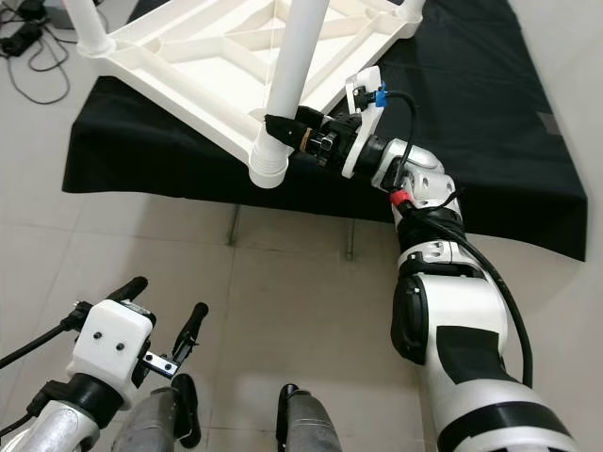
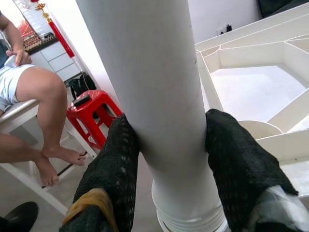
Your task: Building children table
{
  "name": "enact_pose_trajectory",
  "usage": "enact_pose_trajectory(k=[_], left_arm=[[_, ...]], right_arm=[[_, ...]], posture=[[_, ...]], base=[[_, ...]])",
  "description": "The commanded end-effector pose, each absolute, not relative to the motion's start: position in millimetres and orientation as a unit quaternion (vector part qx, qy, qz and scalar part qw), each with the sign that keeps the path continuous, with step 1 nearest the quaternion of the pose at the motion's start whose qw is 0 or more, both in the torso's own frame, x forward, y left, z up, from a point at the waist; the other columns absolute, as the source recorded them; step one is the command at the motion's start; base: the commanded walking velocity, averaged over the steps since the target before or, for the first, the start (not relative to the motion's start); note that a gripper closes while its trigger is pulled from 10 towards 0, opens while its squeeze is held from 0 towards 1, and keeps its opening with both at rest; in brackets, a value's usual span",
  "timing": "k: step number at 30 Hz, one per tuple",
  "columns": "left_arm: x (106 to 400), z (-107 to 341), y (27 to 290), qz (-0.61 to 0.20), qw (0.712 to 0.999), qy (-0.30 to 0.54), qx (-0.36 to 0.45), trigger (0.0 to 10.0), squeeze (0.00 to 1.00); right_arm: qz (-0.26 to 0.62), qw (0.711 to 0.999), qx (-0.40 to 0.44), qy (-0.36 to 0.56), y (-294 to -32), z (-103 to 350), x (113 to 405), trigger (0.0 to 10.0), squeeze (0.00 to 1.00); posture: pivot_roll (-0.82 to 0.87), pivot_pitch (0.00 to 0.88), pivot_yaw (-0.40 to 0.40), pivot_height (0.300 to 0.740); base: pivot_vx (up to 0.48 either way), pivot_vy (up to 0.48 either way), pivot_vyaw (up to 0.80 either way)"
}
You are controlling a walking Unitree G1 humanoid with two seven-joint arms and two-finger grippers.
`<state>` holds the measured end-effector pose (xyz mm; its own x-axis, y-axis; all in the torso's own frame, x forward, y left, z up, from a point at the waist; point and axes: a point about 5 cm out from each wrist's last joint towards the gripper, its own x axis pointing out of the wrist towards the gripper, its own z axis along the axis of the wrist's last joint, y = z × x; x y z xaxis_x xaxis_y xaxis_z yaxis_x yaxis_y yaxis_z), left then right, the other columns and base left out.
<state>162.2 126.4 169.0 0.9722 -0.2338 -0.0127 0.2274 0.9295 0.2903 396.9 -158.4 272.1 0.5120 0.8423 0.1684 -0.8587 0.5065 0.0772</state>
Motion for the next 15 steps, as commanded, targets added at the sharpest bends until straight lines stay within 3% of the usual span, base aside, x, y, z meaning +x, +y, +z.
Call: enact_pose_trajectory(k=[1, 2, 3, 4, 6, 7, 8, 9, 10, 11, 15], left_arm=[[161.8, 161.4, 125.4, -0.119, 0.982, 0.008, 0.144, 10.0, 0.00], [161.8, 161.4, 125.4, -0.119, 0.982, 0.008, 0.144, 10.0, 0.00], [162.8, 161.4, 125.5, -0.116, 0.983, 0.007, 0.145, 10.0, 0.00], [163.8, 161.3, 125.7, -0.113, 0.983, 0.007, 0.145, 10.0, 0.00], [163.8, 161.3, 125.7, -0.113, 0.983, 0.007, 0.145, 10.0, 0.00], [165.1, 161.2, 126.4, -0.111, 0.983, 0.008, 0.145, 10.0, 0.00], [165.1, 161.2, 126.4, -0.111, 0.983, 0.008, 0.145, 10.0, 0.00], [165.9, 161.0, 126.8, -0.109, 0.983, 0.008, 0.145, 10.0, 0.00], [165.9, 161.0, 126.8, -0.109, 0.983, 0.008, 0.145, 10.0, 0.00], [166.7, 160.6, 127.1, -0.109, 0.983, 0.008, 0.145, 10.0, 0.00], [168.9, 159.3, 127.8, -0.109, 0.983, 0.009, 0.145, 10.0, 0.00]], right_arm=[[0.448, 0.888, 0.075, -0.079, -163.3, 280.8, 402.2, 0.0, 0.00], [0.448, 0.888, 0.075, -0.079, -163.3, 280.8, 402.2, 0.0, 0.00], [0.407, 0.909, 0.055, -0.074, -167.0, 281.5, 405.9, 0.0, 0.00], [0.374, 0.923, 0.043, -0.077, -171.0, 281.5, 407.9, 4.7, 0.00], [0.374, 0.923, 0.043, -0.077, -171.0, 281.5, 407.9, 4.7, 0.00], [0.330, 0.941, 0.021, -0.076, -176.8, 279.0, 409.8, 10.0, 0.00], [0.330, 0.941, 0.021, -0.076, -176.8, 279.0, 409.8, 10.0, 0.00], [0.278, 0.957, 0.011, -0.082, -186.4, 277.0, 410.8, 10.0, 0.58], [0.278, 0.957, 0.011, -0.082, -186.4, 277.0, 410.8, 10.0, 0.58], [0.248, 0.965, 0.012, -0.090, -194.2, 274.1, 409.3, 10.0, 1.00], [0.243, 0.964, 0.029, -0.103, -203.8, 265.2, 400.7, 10.0, 1.00]], posture=[[0.08, 0.299, -0.123, 0.740], [0.08, 0.299, -0.123, 0.740], [0.07, 0.304, -0.122, 0.740], [0.06, 0.301, -0.121, 0.740], [0.06, 0.301, -0.121, 0.740], [0.06, 0.300, -0.117, 0.740], [0.06, 0.300, -0.117, 0.740], [0.05, 0.296, -0.117, 0.740], [0.05, 0.296, -0.117, 0.740], [0.04, 0.290, -0.115, 0.740], [0.03, 0.275, -0.112, 0.740]], base=[[0.000, 0.000, 0.00], [0.000, 0.000, 0.00], [0.000, 0.000, 0.00], [0.000, 0.000, 0.00], [0.000, 0.000, 0.00], [0.000, 0.000, 0.00], [0.000, 0.000, 0.00], [0.000, 0.000, 0.00], [0.000, 0.000, 0.00], [0.000, 0.000, 0.00], [0.000, 0.000, 0.00]])
